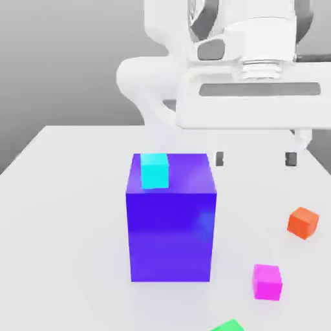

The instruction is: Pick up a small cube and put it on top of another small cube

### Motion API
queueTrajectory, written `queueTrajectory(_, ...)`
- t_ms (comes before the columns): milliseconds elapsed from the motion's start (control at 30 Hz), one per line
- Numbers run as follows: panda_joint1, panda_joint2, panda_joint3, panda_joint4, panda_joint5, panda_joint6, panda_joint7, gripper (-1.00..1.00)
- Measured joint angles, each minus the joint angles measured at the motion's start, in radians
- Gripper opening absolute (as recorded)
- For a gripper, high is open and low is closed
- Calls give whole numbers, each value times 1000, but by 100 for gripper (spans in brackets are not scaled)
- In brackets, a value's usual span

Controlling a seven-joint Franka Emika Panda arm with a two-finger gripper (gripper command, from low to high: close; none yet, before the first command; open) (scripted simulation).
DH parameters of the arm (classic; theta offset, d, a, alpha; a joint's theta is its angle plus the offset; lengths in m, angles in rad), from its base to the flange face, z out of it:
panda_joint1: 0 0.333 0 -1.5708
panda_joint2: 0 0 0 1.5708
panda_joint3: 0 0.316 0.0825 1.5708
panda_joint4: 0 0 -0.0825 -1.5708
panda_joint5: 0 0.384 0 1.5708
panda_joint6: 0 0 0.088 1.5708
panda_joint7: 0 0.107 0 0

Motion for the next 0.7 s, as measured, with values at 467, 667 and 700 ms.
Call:
queueTrajectory(467,188,515,-53,-62,-207,272,357,0)
queueTrajectory(667,224,570,-96,-49,-241,316,384,-100)
queueTrajectory(700,224,570,-96,-49,-241,316,384,-100)
